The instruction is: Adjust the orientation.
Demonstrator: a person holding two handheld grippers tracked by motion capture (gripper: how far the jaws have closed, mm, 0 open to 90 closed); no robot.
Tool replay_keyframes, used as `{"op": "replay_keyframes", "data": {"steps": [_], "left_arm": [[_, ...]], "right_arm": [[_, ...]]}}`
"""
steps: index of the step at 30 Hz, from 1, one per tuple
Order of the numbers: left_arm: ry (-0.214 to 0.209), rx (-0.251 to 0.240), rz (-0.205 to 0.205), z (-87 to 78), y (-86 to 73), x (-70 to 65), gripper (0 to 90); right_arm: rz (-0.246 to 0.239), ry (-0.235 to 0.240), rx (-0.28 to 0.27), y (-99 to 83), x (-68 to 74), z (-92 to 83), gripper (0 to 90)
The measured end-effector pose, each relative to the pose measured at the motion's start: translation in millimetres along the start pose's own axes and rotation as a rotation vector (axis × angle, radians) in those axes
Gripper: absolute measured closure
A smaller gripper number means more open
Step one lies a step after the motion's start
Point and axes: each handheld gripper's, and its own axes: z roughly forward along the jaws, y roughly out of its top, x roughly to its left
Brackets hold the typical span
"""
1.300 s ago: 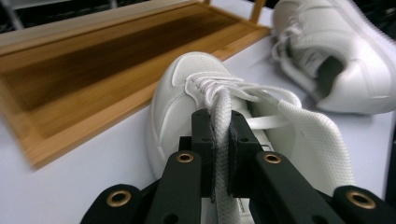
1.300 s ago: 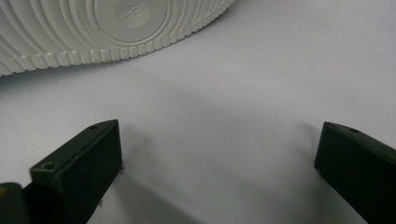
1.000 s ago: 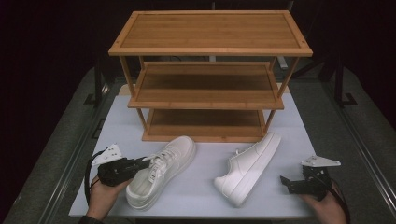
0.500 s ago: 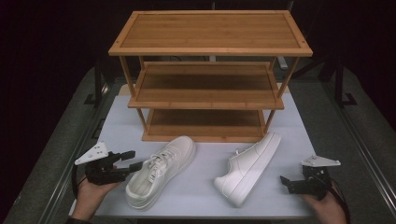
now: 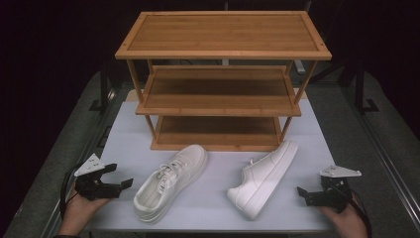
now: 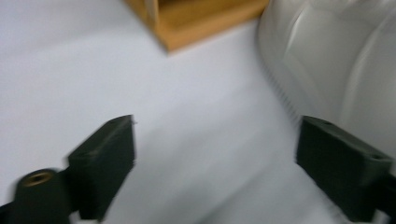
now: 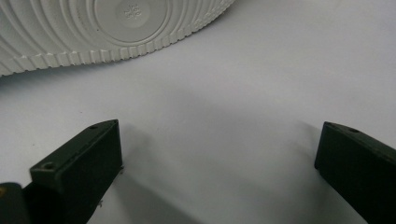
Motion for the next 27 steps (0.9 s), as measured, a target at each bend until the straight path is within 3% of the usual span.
{"op": "replay_keyframes", "data": {"steps": [3,7,10,19,22,23,24,26,27], "left_arm": [[0.021,0.052,0.009,8.8,-5.2,-0.4,1.8],[0.018,0.068,0.017,13.8,-9.2,-1.4,1.3],[0.032,0.107,0.045,25.1,-19.7,-3.4,1.3],[0.033,0.108,0.049,25.5,-19.9,-3.3,0.9],[0.033,0.105,0.047,25.6,-20.2,-3.8,0.9],[0.033,0.105,0.047,25.6,-20.2,-3.8,0.9],[0.033,0.107,0.046,25.6,-20.1,-3.6,0.9],[0.033,0.107,0.046,25.6,-20.0,-3.5,0.9],[0.033,0.109,0.046,25.5,-20.0,-3.4,1.0]], "right_arm": [[-0.001,-0.001,0.003,0.3,-0.1,0.0,0.3],[0.0,-0.002,0.005,0.6,0.0,0.1,0.2],[-0.001,-0.002,0.008,1.2,0.0,0.4,0.2],[0.004,-0.001,0.01,1.6,0.0,0.3,0.4],[0.022,0.031,0.022,4.6,-2.6,-8.4,18.8],[0.022,0.031,0.022,4.6,-2.6,-8.4,18.8],[0.042,0.073,0.007,6.6,-4.8,-14.5,30.2],[0.039,0.09,0.004,7.4,-5.1,-16.4,35.1],[0.03,0.119,-0.001,10.7,-4.9,-21.2,47.9]]}}
